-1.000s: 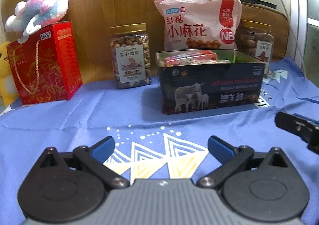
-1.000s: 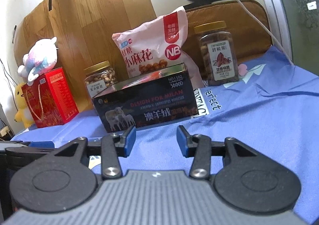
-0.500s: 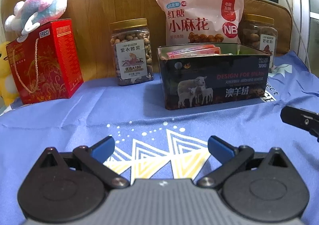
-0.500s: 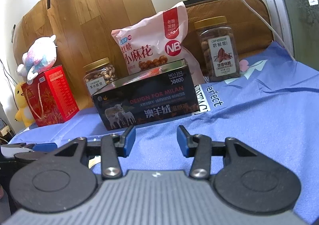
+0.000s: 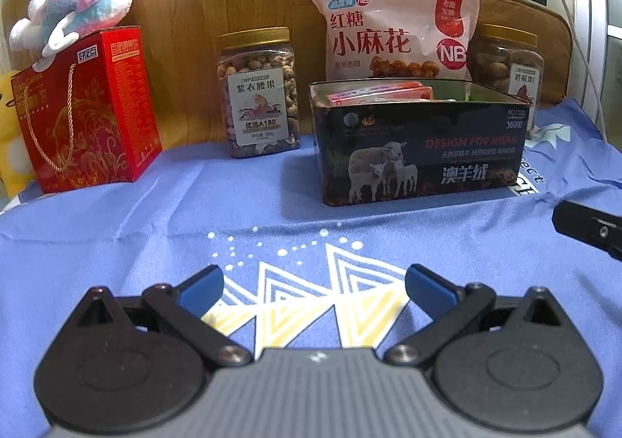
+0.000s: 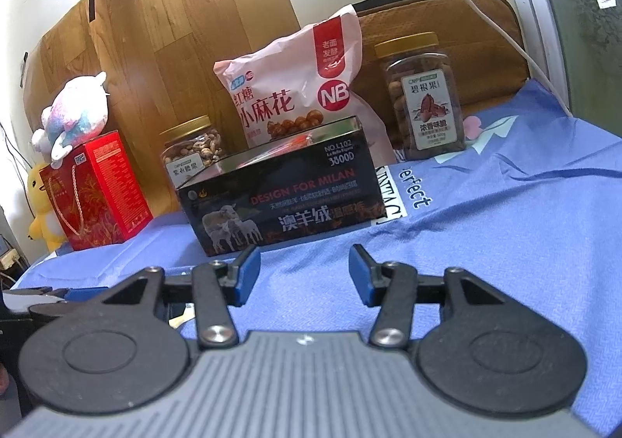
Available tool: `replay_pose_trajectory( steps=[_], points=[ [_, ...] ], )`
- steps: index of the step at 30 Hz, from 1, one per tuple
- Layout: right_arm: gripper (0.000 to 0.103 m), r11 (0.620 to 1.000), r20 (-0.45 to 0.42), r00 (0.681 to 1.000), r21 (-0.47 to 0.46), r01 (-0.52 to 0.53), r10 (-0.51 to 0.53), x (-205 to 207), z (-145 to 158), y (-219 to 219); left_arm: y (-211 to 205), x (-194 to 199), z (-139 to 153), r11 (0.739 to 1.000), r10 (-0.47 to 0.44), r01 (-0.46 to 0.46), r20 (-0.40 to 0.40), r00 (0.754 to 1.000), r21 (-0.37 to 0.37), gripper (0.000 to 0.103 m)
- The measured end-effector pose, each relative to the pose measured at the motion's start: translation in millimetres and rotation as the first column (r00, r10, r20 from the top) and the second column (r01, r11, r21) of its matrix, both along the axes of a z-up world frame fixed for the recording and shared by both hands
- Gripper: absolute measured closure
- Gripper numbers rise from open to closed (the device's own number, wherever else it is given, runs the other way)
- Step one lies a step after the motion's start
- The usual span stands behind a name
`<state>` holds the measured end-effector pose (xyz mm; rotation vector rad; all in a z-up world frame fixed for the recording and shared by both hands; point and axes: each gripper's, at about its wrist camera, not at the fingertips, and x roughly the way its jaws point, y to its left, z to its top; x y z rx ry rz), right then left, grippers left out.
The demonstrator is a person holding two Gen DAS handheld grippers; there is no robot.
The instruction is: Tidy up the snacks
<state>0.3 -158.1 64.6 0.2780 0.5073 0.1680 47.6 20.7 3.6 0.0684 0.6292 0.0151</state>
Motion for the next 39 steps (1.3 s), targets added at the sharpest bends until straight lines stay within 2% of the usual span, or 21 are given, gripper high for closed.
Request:
replay_pose_trajectory(
  steps=[14, 39],
  points=[
    [0.049, 1.000, -0.002, 1.000, 0.001, 0.000, 0.000, 0.4, 0.1, -0.5, -3.6, -1.9, -0.9, 1.000, -0.005, 0.005, 0.008, 1.000, 0.017, 0.000],
    [0.049, 1.000, 0.008, 1.000, 0.005, 0.024, -0.024, -2.0, 0.3, -1.1, 0.2, -3.8, 1.4, 0.999, -0.033, 0.033, 0.017, 0.999, -0.021, 0.000]
  ],
)
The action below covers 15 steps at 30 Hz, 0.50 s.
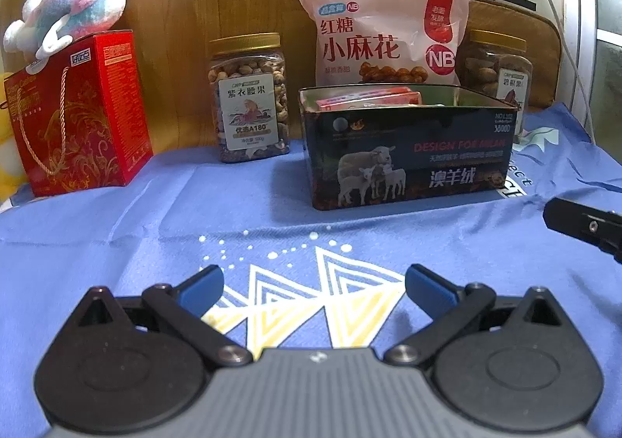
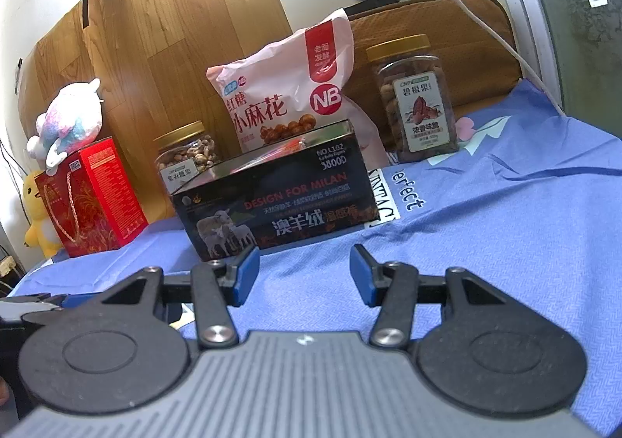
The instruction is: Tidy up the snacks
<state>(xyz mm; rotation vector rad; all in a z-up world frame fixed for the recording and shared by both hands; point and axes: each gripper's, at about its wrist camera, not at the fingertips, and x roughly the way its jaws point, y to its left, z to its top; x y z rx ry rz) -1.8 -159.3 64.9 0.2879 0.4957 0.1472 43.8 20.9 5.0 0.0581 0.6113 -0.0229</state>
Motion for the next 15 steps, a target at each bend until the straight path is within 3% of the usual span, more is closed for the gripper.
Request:
replay_pose_trajectory(
  steps=[15],
  points=[
    [0.049, 1.000, 0.005, 1.000, 0.000, 0.010, -0.010, -1.6, 0.2, 0.4, 1.0, -1.8, 0.6, 1.000, -0.017, 0.018, 0.007, 1.000, -0.024, 0.000]
  ],
)
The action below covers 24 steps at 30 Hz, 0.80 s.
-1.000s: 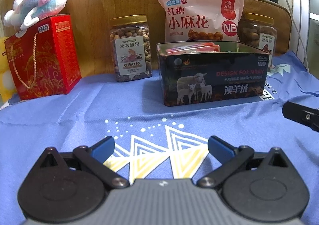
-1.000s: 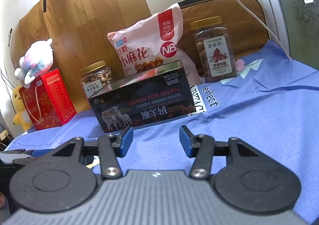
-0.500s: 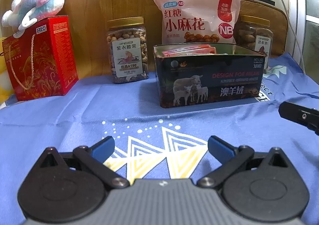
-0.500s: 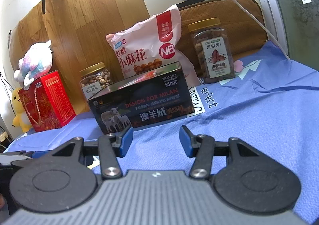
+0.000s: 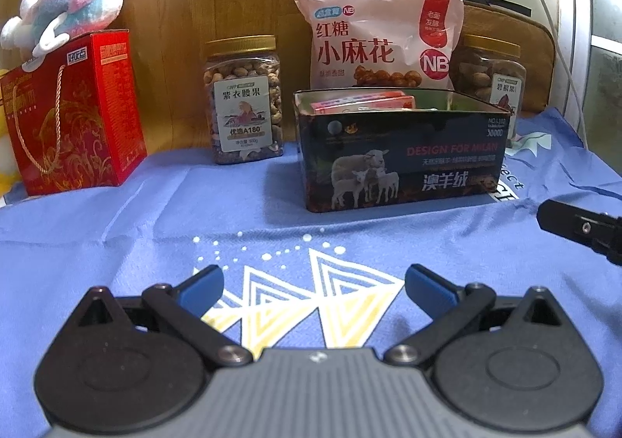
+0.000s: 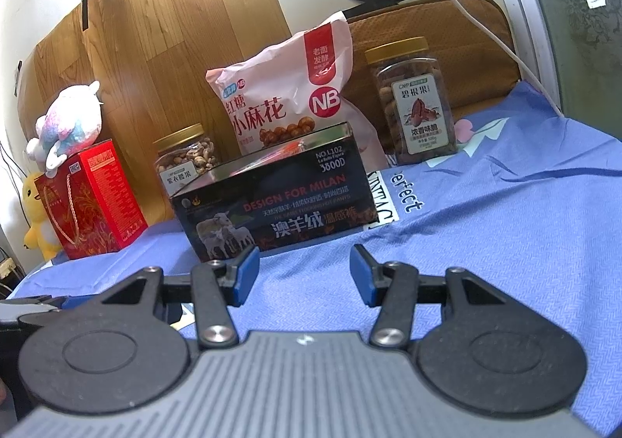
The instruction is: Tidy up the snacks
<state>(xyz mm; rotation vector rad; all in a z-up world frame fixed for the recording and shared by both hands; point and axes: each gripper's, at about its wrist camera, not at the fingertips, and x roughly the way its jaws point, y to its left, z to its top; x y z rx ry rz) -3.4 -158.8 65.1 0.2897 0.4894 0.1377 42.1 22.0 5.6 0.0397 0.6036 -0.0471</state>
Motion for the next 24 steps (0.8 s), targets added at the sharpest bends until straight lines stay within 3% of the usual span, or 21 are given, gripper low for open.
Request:
replay_pose_trajectory(
  steps=[24],
  points=[
    [0.045, 1.000, 0.026, 1.000, -0.027, -0.004, 0.004, -3.9, 2.4, 5.5, 0.3, 1.7, -0.1, 1.000, 0.024, -0.024, -0.012, 1.000, 0.006, 0.000]
  ],
)
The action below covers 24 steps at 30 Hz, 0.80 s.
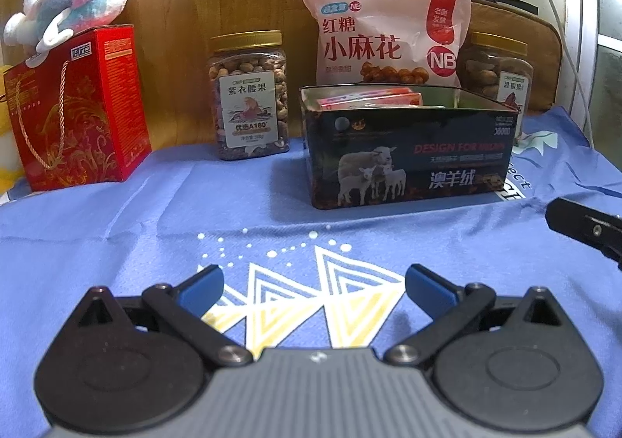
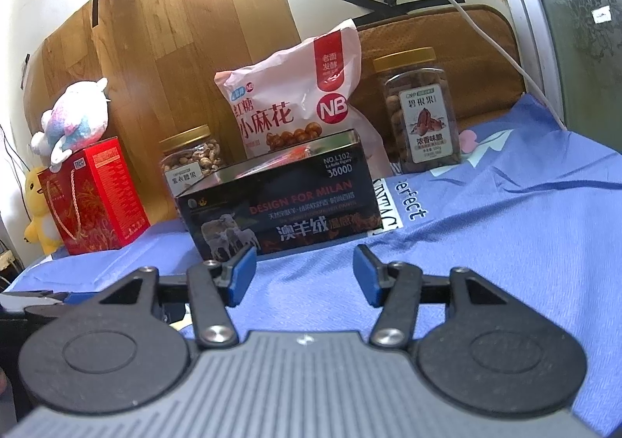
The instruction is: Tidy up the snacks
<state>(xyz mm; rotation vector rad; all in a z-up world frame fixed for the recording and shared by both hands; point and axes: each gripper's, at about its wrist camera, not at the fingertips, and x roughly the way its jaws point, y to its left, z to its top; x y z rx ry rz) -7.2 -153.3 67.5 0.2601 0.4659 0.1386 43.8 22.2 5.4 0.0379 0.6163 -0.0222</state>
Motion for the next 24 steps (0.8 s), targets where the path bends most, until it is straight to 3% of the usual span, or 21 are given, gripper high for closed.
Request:
replay_pose_trajectory(
  steps=[24],
  points=[
    [0.045, 1.000, 0.009, 1.000, 0.004, 0.001, -0.001, -1.4, -0.7, -0.4, -1.0, 1.3, 0.5, 1.000, 0.016, -0.016, -0.001, 1.000, 0.023, 0.000]
  ],
)
